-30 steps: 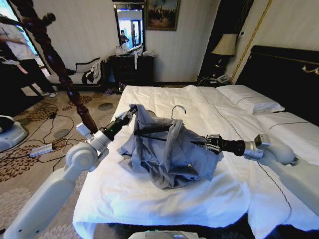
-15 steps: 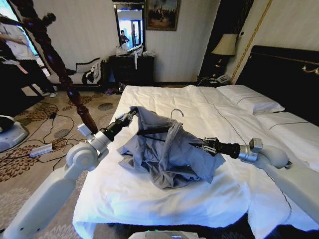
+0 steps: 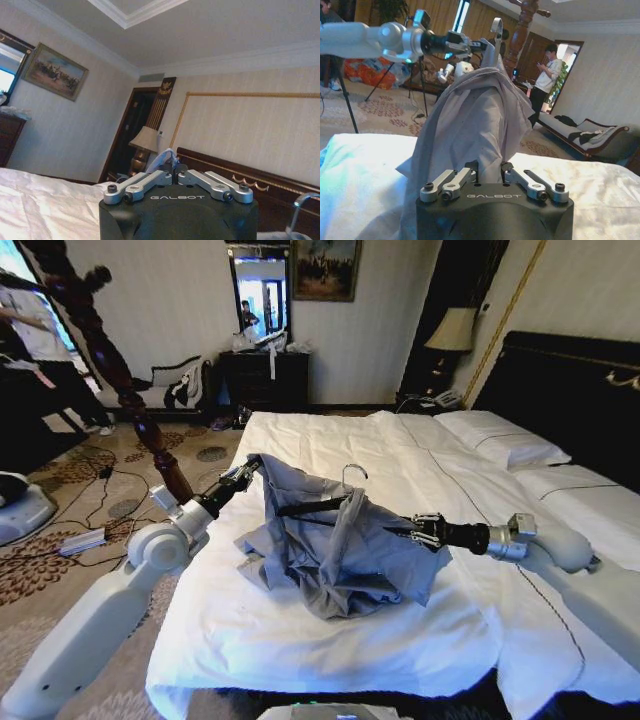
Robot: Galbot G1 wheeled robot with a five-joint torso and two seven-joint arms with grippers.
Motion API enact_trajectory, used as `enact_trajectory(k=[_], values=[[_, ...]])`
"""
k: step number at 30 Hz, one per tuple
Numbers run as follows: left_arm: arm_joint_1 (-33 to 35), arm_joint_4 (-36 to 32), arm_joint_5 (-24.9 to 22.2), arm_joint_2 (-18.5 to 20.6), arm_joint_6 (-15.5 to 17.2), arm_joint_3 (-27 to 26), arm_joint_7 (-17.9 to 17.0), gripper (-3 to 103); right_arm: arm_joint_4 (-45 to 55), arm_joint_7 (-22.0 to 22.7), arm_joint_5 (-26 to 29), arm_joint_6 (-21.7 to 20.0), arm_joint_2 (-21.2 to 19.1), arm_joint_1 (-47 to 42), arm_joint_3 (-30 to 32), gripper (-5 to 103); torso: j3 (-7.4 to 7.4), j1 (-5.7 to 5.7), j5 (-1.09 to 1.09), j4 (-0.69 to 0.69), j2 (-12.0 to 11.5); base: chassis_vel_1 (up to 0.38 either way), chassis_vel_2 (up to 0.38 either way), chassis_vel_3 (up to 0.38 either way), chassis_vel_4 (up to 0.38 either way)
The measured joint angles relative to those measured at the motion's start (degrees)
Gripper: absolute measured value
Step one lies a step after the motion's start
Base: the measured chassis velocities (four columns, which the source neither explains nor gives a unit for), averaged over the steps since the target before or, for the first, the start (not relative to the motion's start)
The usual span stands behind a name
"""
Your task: Pick up the clothes from the bed and hang them on the clothes hanger.
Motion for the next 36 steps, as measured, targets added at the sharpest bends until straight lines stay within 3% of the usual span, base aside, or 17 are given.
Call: enact_trajectory(k=[9, 18, 26, 36], values=[[2.4, 0.0, 2.4, 1.1, -0.4, -1.0, 0.6, 0, -0.4, 0.1, 1.1, 0.3, -1.9, 0.7, 0.0, 18, 0.0, 0.0, -0.02, 0.01, 0.0, 0.0, 0.0, 0.0, 0.0], [0.6, -6.5, -2.6, 0.1, 0.2, 0.0, -1.4, 0, 0.7, 4.2, -0.4, 0.1, 0.7, -1.6, -1.2, 18, 0.0, 0.0, 0.01, 0.0, 0.0, 0.0, 0.0, 0.0, 0.0], [1.2, -11.2, -3.1, 0.5, 1.1, 3.6, -2.3, 0, 0.9, 8.6, 0.1, -0.5, 2.5, -1.4, -3.1, 18, 0.0, -0.01, -0.02, 0.01, 0.0, 0.0, 0.0, 0.0, 0.0], [1.1, -11.9, -0.9, 0.1, 1.6, 8.9, -1.2, 0, 3.8, 8.5, 2.9, -0.6, 2.3, -1.4, -4.4, 18, 0.0, -0.01, -0.02, 0.01, 0.0, 0.0, 0.0, 0.0, 0.0]])
